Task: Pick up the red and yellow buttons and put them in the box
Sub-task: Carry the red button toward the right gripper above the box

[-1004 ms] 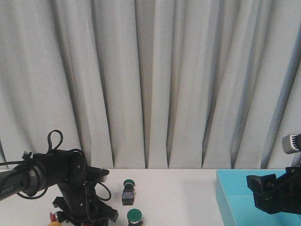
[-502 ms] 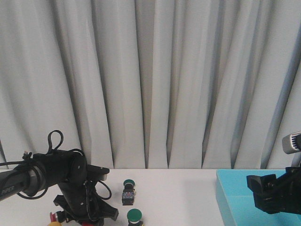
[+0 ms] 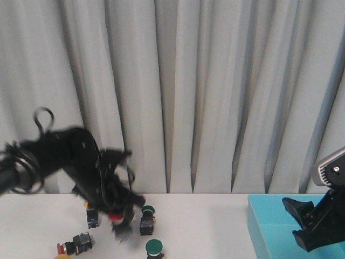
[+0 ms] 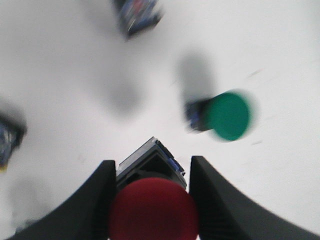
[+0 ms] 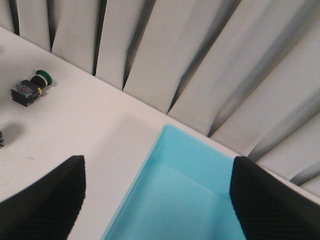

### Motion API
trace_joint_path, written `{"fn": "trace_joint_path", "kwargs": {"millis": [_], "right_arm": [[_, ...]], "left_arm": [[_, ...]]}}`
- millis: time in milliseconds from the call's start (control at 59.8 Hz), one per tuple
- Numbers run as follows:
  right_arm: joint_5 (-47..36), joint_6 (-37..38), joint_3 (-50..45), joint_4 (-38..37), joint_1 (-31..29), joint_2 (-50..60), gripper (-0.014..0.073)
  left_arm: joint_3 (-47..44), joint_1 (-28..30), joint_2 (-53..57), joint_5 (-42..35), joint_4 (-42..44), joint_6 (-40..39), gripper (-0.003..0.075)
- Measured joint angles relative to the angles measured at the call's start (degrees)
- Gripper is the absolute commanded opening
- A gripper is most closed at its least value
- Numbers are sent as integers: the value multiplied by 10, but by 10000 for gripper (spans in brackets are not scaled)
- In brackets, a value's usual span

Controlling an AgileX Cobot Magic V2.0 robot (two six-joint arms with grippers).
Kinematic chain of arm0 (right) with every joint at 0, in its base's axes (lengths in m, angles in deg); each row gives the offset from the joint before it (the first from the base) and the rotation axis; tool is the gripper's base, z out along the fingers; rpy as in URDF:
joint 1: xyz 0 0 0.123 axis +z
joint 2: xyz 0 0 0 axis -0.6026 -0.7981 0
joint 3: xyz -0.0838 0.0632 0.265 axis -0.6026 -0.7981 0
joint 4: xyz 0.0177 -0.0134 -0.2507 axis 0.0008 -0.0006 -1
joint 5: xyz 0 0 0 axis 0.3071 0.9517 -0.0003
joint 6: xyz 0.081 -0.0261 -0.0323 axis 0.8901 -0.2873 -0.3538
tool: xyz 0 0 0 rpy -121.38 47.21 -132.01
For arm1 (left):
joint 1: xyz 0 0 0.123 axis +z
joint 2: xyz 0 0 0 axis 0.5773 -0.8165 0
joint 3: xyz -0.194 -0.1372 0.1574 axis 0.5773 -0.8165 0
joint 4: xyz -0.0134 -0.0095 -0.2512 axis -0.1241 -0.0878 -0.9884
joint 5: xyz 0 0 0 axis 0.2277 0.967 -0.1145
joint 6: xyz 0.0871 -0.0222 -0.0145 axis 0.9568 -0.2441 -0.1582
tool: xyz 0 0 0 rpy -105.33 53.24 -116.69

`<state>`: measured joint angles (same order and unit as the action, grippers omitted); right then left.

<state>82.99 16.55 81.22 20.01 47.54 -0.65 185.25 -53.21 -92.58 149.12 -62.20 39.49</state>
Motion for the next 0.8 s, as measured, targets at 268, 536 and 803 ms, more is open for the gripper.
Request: {"fn": "trace_joint_path", "kwargs": {"millis": [268, 536, 803], "right_arm": [[-40, -87, 0, -4, 36, -14, 564], [-79, -265, 0, -35, 182, -18, 564], [-114, -267, 0, -33, 200, -42, 564]], "left_arm": [[102, 0, 75, 23, -225, 103, -5], [112, -24, 81, 46, -314, 127, -2], [112, -121, 81, 52, -347, 117, 3]]}}
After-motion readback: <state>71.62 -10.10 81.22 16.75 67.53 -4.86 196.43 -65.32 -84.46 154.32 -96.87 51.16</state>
